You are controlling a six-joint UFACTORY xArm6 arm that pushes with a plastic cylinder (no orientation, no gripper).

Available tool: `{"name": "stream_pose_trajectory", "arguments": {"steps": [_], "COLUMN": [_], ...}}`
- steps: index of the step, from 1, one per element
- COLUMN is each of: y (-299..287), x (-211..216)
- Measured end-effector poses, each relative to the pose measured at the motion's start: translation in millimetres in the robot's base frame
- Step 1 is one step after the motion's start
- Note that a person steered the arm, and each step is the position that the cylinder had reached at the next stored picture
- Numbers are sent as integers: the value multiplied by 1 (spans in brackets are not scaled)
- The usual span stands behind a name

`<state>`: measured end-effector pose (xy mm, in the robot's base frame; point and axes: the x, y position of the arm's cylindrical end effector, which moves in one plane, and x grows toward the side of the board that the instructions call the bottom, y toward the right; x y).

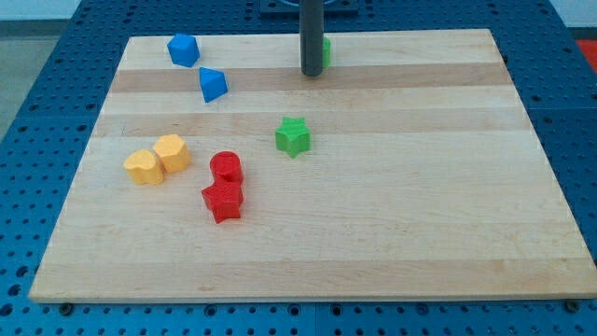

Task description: Move the arm to the right of the red circle

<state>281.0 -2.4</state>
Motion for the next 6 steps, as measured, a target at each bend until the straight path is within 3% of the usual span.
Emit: {"name": "stream_pose_trajectory", "arguments": {"steps": [4,6], "y": [-104,-93], "x": [105,142]}}
